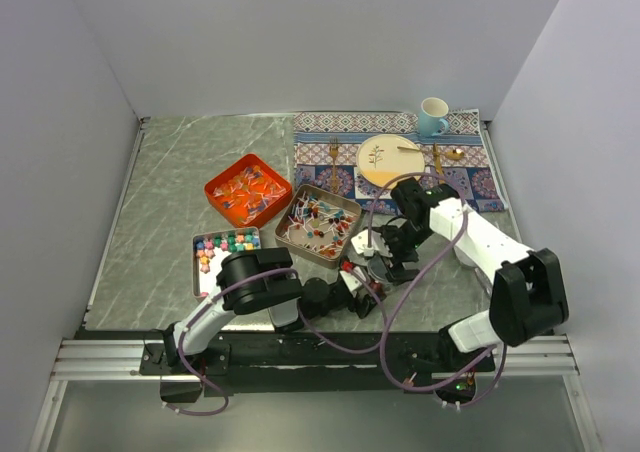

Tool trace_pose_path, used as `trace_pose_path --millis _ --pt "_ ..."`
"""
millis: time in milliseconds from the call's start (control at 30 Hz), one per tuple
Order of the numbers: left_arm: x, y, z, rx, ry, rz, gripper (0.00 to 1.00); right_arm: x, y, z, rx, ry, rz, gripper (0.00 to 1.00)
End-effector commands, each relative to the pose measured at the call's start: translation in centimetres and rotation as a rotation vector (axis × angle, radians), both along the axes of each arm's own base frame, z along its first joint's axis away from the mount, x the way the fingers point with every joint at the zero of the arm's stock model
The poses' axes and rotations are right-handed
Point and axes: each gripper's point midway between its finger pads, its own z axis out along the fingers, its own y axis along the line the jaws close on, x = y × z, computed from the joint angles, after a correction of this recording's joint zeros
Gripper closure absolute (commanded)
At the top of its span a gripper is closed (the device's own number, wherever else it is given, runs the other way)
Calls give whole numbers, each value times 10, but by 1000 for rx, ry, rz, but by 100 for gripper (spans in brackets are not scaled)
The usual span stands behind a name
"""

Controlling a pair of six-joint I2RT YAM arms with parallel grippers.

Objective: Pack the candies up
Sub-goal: Screw the bottle lid onto the packing bottle.

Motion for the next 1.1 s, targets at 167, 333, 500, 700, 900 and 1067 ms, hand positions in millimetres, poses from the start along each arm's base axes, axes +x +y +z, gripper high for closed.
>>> trace_pose_path --millis 167,333,500,700,900,1067 --pt "-18 27 -57 77 173 7 99 -41 -48 -3 -141 105 -205 0" --pt "-14 28 -59 84 175 34 99 -50 -61 -3 -165 112 -265 0" --pt "-22 26 -56 81 167 -11 99 -51 -79 14 -156 101 -392 0" --pt "-26 24 -58 93 172 -31 99 3 -81 80 10 -17 -594 68" --pt "-28 23 -59 99 175 -43 99 29 -16 125 207 90 -629 100" --pt "-26 24 -58 100 163 -33 99 18 21 106 174 150 -523 100"
